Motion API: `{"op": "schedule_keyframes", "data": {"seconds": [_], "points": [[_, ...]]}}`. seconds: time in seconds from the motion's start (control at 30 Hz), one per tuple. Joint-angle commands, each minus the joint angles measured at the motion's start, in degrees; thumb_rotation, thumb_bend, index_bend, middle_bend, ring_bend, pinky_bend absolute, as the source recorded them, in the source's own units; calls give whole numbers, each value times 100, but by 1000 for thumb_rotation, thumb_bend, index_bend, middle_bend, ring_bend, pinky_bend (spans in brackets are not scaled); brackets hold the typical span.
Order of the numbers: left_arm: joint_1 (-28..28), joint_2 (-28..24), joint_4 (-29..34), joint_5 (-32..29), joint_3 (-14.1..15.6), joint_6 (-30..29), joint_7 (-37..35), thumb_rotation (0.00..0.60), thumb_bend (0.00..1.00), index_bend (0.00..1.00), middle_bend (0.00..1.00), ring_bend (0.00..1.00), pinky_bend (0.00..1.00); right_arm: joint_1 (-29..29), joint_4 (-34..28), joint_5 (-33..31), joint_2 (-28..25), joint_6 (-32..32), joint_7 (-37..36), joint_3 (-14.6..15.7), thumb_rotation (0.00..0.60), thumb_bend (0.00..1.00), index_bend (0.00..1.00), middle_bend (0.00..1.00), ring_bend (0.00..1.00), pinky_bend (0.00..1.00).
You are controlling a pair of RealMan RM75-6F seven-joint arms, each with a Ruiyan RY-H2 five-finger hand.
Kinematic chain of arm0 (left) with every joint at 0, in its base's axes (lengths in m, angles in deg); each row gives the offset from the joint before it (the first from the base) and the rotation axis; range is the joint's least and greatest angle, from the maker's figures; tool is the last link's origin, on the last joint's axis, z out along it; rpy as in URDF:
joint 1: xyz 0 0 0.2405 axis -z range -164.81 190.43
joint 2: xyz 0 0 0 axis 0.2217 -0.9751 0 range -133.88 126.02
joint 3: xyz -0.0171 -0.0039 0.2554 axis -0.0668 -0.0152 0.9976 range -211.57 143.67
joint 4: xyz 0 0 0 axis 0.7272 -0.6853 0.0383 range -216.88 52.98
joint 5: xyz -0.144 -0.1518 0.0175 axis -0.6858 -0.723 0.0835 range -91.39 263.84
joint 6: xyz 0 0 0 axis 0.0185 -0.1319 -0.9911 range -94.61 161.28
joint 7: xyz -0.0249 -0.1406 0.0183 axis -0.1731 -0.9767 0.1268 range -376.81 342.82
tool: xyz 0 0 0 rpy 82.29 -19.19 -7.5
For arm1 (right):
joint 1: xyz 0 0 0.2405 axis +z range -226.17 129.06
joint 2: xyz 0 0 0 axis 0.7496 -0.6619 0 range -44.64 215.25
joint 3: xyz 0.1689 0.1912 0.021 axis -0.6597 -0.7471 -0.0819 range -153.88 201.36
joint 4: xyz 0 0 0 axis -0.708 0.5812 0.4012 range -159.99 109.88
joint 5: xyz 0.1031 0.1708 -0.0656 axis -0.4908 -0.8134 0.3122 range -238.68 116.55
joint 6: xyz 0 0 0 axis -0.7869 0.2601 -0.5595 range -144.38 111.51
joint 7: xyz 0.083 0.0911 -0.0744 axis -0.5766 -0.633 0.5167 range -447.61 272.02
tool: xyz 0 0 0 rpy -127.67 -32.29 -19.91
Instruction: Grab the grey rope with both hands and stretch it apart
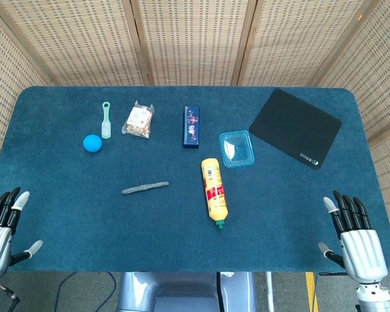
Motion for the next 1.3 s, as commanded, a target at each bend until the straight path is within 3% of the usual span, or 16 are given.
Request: {"op": "schedule_keyframes", "data": {"seconds": [0.03,0.2,0.37,0.47,0.6,0.77,0.93,1.13,1.3], "points": [[33,-30,18,-24,32,107,-102,600,0,0,0,0,0,-4,-7,-52,9,-21,28,-9,600,0,0,0,0,0],[383,25,-29,-319,-129,669,-288,600,0,0,0,0,0,15,-12,-83,57,-92,166,-8,600,0,0,0,0,0],[1231,322,-27,-1197,-667,1869,-107,600,0,0,0,0,0,60,-40,-234,95,-231,207,-38,600,0,0,0,0,0],[1580,498,-114,-1551,-892,2269,48,600,0,12,0,0,0,76,-44,-296,101,-273,227,-58,600,0,0,0,0,0],[2219,1068,-567,-2216,-1261,2911,287,600,82,214,0,0,0,103,-39,-395,121,-329,261,-95,600,0,0,0,0,0],[2930,1998,-1411,-3167,-1486,3558,738,600,254,322,0,0,0,127,-15,-491,107,-360,229,-140,600,0,0,0,0,0],[3264,2658,-1955,-3735,-1490,3595,1095,600,293,348,0,0,0,150,15,-588,92,-429,164,-148,600,0,0,0,0,0],[3466,3106,-2388,-4027,-1396,3570,1282,600,293,379,0,0,0,169,38,-632,102,-477,148,-134,600,0,0,0,0,0],[3577,3395,-2615,-4193,-1376,3519,1320,600,354,414,0,0,0,162,48,-602,96,-449,114,-113,600,0,0,0,0,0]]}}
